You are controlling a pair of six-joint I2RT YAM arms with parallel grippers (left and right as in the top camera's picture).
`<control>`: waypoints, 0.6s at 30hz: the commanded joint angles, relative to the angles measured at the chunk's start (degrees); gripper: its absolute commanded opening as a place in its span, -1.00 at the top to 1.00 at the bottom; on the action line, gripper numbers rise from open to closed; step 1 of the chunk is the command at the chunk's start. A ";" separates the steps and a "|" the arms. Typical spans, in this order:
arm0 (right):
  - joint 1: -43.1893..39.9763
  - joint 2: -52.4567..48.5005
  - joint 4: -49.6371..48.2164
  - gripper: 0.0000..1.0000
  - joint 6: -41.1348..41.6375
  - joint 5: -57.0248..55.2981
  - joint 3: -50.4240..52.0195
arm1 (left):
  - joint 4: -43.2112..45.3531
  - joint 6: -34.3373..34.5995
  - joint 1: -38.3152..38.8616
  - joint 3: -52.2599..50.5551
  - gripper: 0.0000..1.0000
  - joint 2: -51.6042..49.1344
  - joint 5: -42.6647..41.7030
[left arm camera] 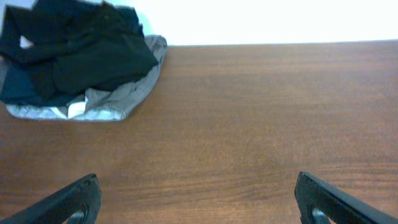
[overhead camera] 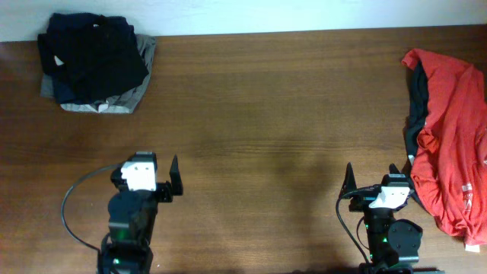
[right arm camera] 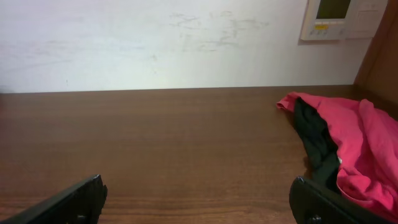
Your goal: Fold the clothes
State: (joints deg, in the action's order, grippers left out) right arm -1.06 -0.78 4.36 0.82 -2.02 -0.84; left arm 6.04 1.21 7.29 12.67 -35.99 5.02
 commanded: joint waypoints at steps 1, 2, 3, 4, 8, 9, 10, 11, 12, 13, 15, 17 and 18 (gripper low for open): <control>0.35 0.59 0.13 -0.97 -0.39 0.09 0.52 | 2.16 0.48 -0.33 -3.91 -0.99 3.85 1.44; 0.35 0.59 0.13 -0.97 -0.39 0.09 0.52 | 2.14 0.48 -0.35 -4.52 -0.98 4.79 1.97; 0.35 0.59 0.13 -0.97 -0.39 0.09 0.52 | 2.32 0.48 -0.44 -5.20 -0.98 5.90 2.38; 0.35 0.59 0.13 -0.98 -0.39 0.09 0.52 | 2.45 0.48 -0.79 -5.86 -0.98 7.23 2.36; 0.35 0.59 0.13 -0.97 -0.39 0.09 0.52 | 2.29 0.50 -3.43 -8.11 -0.98 13.03 1.90; 0.35 0.59 0.13 -0.97 -0.39 0.09 0.52 | 2.32 0.48 -3.89 -8.98 -0.98 14.67 1.62; 0.35 0.59 0.15 -0.97 -0.39 0.09 0.52 | 2.29 0.48 -4.17 -9.88 -0.98 16.35 1.20; 0.35 0.59 0.13 -0.97 -0.39 0.09 0.52 | 2.25 0.48 -4.39 -10.71 -0.98 17.97 1.07; 0.35 0.59 0.13 -0.97 -0.39 0.09 0.52 | 2.10 0.46 -4.55 -11.37 -0.99 19.23 0.76; 0.35 0.59 0.13 -0.97 -0.39 0.09 0.52 | 1.95 0.46 -4.74 -12.04 -0.98 20.65 0.76; 0.35 0.59 0.13 -0.97 -0.39 0.09 0.52 | -0.87 0.48 -5.33 -12.17 -0.98 23.37 0.15; 0.35 0.59 0.13 -0.97 -0.39 0.09 0.52 | -2.60 0.46 -6.01 -12.17 -0.99 25.00 -0.33; 0.35 0.59 0.15 -0.97 -0.39 0.09 0.52 | -3.41 0.04 -6.40 -12.17 -0.98 25.75 -1.05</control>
State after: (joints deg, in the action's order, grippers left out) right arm -1.06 -0.78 4.36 0.82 -2.02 -0.84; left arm 3.64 1.26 2.00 0.95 -12.58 5.78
